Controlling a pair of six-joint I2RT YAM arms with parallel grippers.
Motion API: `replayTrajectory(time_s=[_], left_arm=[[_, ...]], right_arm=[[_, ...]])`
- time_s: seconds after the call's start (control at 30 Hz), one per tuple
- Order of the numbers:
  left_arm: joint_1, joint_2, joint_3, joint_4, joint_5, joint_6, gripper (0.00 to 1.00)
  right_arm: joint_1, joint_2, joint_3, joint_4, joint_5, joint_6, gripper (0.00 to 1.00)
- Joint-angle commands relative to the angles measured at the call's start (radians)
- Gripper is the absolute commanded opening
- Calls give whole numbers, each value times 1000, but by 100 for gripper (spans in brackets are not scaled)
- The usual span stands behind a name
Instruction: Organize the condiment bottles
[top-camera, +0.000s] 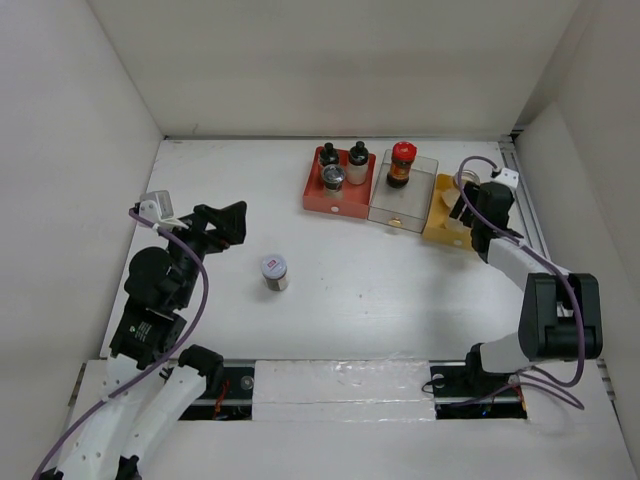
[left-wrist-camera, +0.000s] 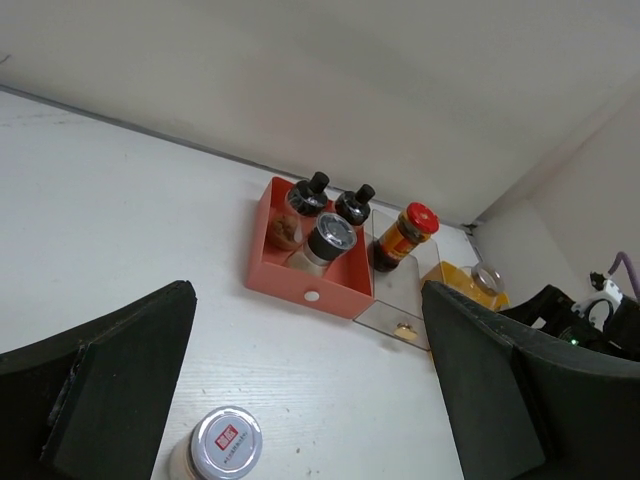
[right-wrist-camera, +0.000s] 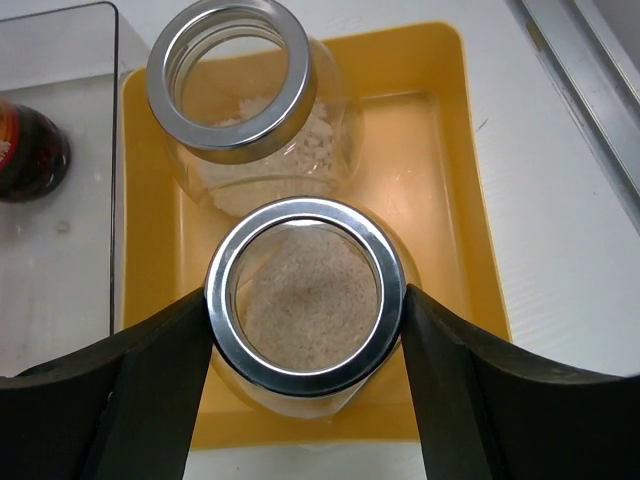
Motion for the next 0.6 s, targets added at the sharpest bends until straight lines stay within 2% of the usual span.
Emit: replayTrajectory(time_s=[0.0,0.1,0.23,0.37,0.4,0.43,0.5,0.53,0.57], left_arm=[[5,6,7,45,13,11,92],[5,15,7,45,13,11,92],[5,15,7,45,13,11,92],[5,15,7,45,3,11,92],[5,15,7,45,2,11,91],[5,15,7,45,-11,11,91],[5,15,7,45,-30,11,90],[5,15,7,34,-51,1,88],[5,6,7,34,-51,0,85]], right_arm=[[-4,-10,75,97,26,11,72],[-4,-1,84,78,26,11,86],[10,-97,93,58,26,2,96],[119,-237,93,44,24,-35,98],[152,-252,93,44,-27,-49,96],[233,-261,84,44,-61,-62,90],[324,-246,84,93,-156,-95,67],[423,-229,84,102,-248,-95,48],[474,-185,96,102,-291,-95,20]])
